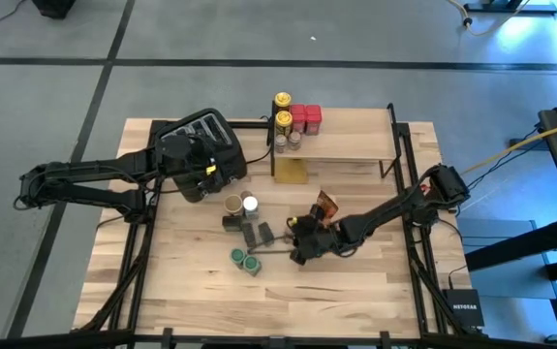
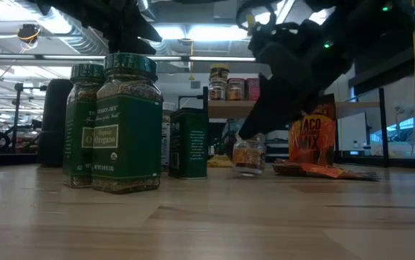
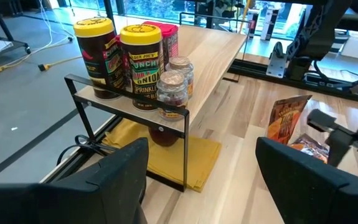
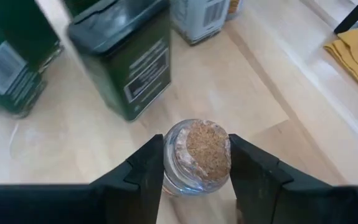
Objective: Shelf spices
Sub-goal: Put the brown seasoning bottle on the shelf
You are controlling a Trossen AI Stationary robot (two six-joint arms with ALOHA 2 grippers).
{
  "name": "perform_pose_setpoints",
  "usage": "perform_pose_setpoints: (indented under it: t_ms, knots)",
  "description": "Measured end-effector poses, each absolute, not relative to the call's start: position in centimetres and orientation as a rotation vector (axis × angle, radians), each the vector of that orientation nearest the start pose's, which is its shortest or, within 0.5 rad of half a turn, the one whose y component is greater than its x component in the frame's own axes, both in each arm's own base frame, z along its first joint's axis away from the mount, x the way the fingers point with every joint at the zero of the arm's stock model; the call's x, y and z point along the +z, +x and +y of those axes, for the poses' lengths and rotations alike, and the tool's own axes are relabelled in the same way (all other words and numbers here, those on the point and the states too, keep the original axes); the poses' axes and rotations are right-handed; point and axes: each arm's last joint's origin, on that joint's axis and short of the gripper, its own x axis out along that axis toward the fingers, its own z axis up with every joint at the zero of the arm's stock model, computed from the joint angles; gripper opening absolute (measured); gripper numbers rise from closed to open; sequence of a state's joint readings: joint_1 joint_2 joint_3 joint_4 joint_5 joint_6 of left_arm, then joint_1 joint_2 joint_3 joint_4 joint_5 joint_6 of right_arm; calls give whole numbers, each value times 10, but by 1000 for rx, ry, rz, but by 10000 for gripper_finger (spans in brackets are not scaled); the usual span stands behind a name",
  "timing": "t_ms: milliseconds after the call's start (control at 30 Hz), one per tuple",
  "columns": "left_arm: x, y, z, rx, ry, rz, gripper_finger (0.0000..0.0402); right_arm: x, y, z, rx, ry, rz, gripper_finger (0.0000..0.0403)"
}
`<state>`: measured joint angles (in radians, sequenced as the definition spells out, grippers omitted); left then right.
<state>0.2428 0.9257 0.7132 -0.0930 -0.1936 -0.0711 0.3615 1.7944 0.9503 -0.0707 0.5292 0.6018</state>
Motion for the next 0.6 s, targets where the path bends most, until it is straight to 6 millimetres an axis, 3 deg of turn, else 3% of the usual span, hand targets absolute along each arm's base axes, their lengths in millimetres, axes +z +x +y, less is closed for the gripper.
perform_pose_setpoints:
  t_ms: [133, 300, 433, 600]
  knots:
    - [293, 198, 55, 443, -77, 291, 290, 144, 326, 107, -393, 169, 733, 181]
    - [293, 198, 55, 443, -77, 286, 290, 145, 328, 107, -363, 115, 737, 237]
    - [293, 198, 55, 444, -77, 286, 290, 163, 331, 109, -318, 68, 713, 275]
    - [293, 198, 55, 443, -77, 286, 290, 179, 326, 109, -216, -47, 751, 292]
